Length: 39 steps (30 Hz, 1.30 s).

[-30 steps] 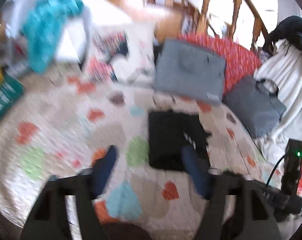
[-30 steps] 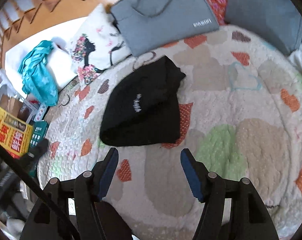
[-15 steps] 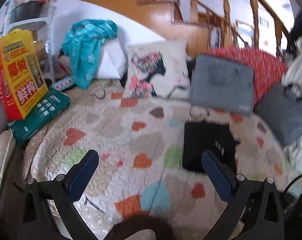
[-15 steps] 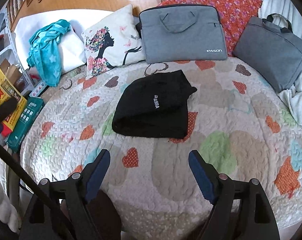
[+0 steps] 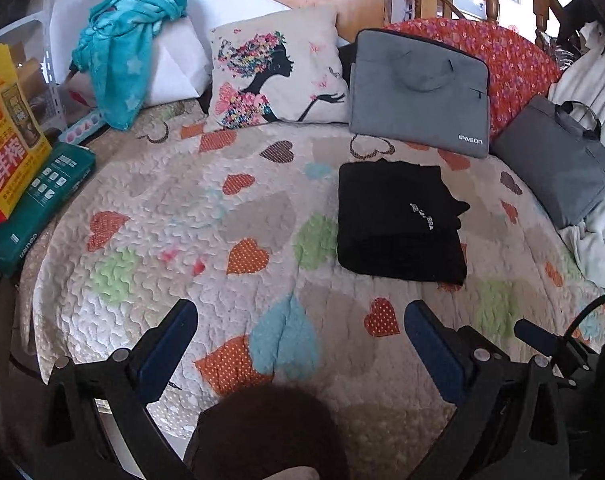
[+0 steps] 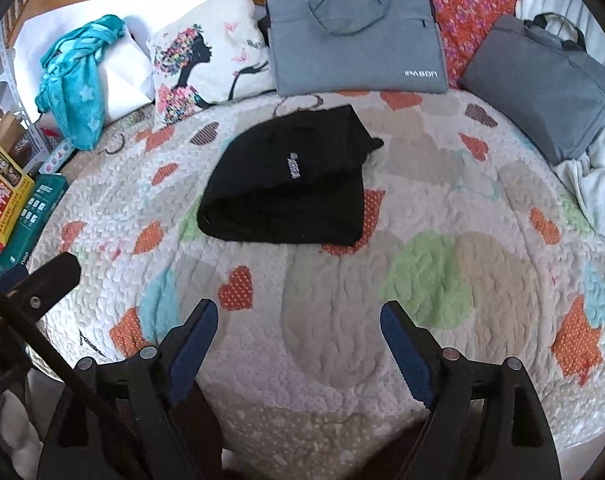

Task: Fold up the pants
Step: 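Open both grippers and lift them away from the folded pants, then lower both grippers back onto the folded black pants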

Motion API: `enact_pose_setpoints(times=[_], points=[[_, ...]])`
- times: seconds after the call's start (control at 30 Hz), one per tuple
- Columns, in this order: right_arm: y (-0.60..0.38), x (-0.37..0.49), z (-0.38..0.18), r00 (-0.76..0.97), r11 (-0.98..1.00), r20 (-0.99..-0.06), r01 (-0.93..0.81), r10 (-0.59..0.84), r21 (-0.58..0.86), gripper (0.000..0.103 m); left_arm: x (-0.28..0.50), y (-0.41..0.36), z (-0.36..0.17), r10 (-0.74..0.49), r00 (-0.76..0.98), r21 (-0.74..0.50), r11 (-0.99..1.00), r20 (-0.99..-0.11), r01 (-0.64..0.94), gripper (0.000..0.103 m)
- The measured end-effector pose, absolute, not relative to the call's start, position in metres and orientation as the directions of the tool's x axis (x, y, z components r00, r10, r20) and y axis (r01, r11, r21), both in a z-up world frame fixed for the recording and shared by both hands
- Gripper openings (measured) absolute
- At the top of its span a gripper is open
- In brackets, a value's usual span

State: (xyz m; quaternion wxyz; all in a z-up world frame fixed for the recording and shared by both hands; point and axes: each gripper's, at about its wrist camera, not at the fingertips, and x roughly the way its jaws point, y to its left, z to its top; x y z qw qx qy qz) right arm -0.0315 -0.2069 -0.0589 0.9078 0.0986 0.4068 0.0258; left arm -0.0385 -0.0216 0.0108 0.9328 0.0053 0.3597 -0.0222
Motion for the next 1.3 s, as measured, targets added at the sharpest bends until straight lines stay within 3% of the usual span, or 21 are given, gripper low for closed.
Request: enact_pose_setpoints(times=[0.47, 0.57, 0.73, 0.8, 0.97, 1.1, 1.17, 1.3], points=[[-0.209, -0.022, -0.074, 0.634, 0.978, -0.762, 0.043, 0.132, 0.205, 0.088, -0.023, -0.022, -0.002, -0.099, 0.672, -0.051, 0.995, -0.733, 0.091, 0.103], [-0.217, -0.017, -0.076, 0.626, 0.971, -0.765, 0.050, 0.152, 0.234, 0.088, -0.006, -0.011, -0.003, -0.162, 0.651, -0.140, 0.986, -0.741, 0.086, 0.103], [-0.248, -0.002, -0.077, 0.630, 0.938, -0.749, 0.094, 0.203, 0.333, 0.088, 0.034, 0.003, -0.029, -0.391, 0.482, -0.370, 0.918, -0.784, 0.143, 0.102], [-0.256, -0.001, -0.074, 0.637, 0.933, -0.744, 0.109, 0.200, 0.344, 0.088, 0.035, 0.004, -0.038, -0.401, 0.463, -0.386, 0.913, -0.790, 0.131, 0.095], [-0.262, -0.018, -0.044, 0.696, 0.951, -0.705, 0.110, 0.135, 0.291, 0.088, 0.010, 0.006, -0.026, -0.381, 0.496, -0.349, 0.923, -0.781, 0.160, 0.054], [-0.257, -0.046, 0.005, 0.830, 0.979, -0.557, 0.092, 0.025, 0.181, 0.090, -0.006, 0.030, -0.008, -0.513, 0.446, -0.496, 0.852, -0.733, 0.166, 0.051], [-0.257, -0.055, 0.029, 0.888, 0.983, -0.457, 0.035, 0.052, 0.178, 0.103, -0.010, 0.039, 0.001, -0.573, 0.420, -0.561, 0.811, -0.704, 0.167, 0.046], [-0.275, -0.028, 0.041, 0.818, 0.934, -0.519, -0.060, 0.248, 0.352, 0.103, -0.002, 0.036, 0.027, -0.605, 0.416, -0.580, 0.789, -0.679, 0.201, 0.033]])
